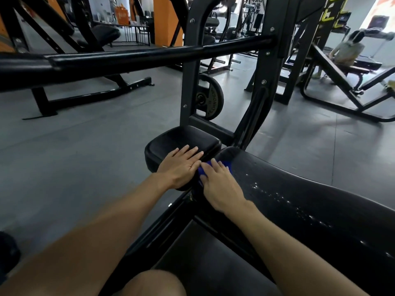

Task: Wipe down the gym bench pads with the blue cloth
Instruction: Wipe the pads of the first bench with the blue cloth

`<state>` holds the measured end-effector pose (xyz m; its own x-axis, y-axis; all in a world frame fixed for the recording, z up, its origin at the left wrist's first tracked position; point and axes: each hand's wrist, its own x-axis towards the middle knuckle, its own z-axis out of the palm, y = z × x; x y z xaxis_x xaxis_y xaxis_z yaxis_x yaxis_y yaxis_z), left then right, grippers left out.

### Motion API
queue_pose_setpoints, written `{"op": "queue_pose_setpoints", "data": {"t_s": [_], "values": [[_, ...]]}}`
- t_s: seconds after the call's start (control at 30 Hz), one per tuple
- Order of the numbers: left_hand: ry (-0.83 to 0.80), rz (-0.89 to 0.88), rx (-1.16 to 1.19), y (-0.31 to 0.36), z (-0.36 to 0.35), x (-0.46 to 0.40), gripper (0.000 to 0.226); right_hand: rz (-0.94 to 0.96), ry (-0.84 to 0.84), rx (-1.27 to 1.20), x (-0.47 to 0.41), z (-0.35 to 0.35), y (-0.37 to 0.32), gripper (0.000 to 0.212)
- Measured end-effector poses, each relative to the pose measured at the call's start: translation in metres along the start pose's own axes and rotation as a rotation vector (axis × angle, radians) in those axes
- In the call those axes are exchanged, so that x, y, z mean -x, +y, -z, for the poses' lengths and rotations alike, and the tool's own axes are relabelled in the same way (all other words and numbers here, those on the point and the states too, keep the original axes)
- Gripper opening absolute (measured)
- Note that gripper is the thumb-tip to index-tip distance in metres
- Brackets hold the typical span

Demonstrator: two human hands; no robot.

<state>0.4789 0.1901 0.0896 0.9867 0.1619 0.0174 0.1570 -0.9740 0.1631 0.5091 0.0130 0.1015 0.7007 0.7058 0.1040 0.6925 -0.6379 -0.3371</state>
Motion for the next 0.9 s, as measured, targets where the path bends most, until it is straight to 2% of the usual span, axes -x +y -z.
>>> {"op": "queue_pose_setpoints", "data": {"t_s": [0.1, 0.23, 0.33, 0.47, 0.53, 0.63, 0.77, 0.9], "values": [[0.128, 0.059, -0.066, 0.01, -0.005, -0.003, 0.053, -0.08, -0.033, 0.007, -0.044, 0.006, 0.019, 0.043], [0.162, 0.051, -0.11, 0.013, -0.008, -0.003, 0.053, -0.118, -0.019, 0.007, -0.062, 0.004, 0.025, 0.038], [0.161, 0.035, -0.098, 0.009, -0.009, -0.005, 0.052, -0.086, 0.005, -0.002, -0.039, 0.001, 0.017, 0.041], [0.142, -0.033, -0.103, 0.002, -0.013, -0.001, 0.066, -0.034, -0.023, -0.052, 0.01, 0.003, 0.005, 0.048], [0.131, -0.054, -0.116, -0.002, -0.013, 0.0, 0.065, -0.015, -0.021, -0.032, 0.014, 0.003, 0.006, 0.05], [0.116, -0.054, -0.124, 0.0, -0.013, -0.001, 0.064, -0.047, -0.007, -0.004, -0.008, 0.006, 0.019, 0.05], [0.041, -0.047, -0.072, 0.004, -0.011, -0.004, 0.055, -0.186, 0.027, 0.042, -0.06, 0.014, 0.054, 0.047], [0.028, 0.016, -0.058, 0.006, -0.009, -0.007, 0.054, -0.271, 0.042, 0.026, -0.085, 0.018, 0.057, 0.047]]}}
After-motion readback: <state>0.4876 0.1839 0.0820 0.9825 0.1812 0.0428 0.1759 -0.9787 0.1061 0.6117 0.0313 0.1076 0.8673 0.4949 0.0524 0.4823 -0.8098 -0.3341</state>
